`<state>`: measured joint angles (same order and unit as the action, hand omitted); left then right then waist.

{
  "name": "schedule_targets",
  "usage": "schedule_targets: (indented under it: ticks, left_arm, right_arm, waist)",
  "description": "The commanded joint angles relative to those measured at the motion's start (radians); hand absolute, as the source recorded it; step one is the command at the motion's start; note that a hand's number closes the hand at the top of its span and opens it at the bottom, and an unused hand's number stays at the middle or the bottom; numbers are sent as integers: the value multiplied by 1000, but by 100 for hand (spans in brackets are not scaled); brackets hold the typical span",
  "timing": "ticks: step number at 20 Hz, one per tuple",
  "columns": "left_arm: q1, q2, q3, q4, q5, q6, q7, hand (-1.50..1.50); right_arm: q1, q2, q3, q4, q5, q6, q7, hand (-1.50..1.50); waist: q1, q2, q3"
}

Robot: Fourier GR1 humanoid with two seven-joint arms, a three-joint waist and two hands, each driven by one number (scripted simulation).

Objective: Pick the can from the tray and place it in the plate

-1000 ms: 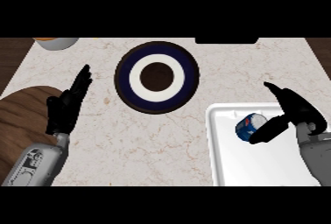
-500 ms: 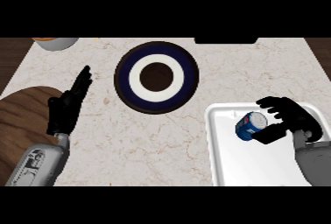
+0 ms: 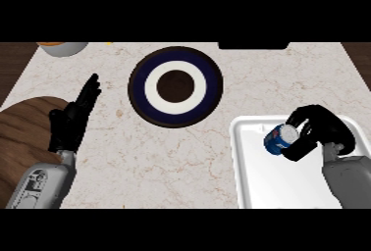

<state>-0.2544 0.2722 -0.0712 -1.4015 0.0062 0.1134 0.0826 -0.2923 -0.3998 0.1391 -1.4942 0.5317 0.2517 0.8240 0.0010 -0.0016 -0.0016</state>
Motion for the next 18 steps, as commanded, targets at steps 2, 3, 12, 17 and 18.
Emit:
schedule_targets:
  ticks: [2,3,12,17,18]
  left_arm:
    - [-39,2,17,21,1,-23,10,0]
    - [-1,-43,-23,-22,-40,34,24,0]
    - [5,-42,-8,-4,-42,16,10,0]
    - [-13,-24,20,31,-27,-20,-15,0]
    - [-55,-13,24,-10,-11,-32,72,0]
  right_arm:
    - [-5,-61,-31,216,21,-45,-342,150]
    - [-38,-27,0,237,31,-38,-344,150]
    - [-56,18,-38,209,132,-359,-601,150]
    - [-108,22,-105,170,76,-412,-726,150]
    - [-121,2,-106,134,66,-387,-743,150]
  waist:
    - [7,7,3]
    - [13,6,3]
    - [1,1,2]
    - [-2,3,2]
    - [-3,0,2]
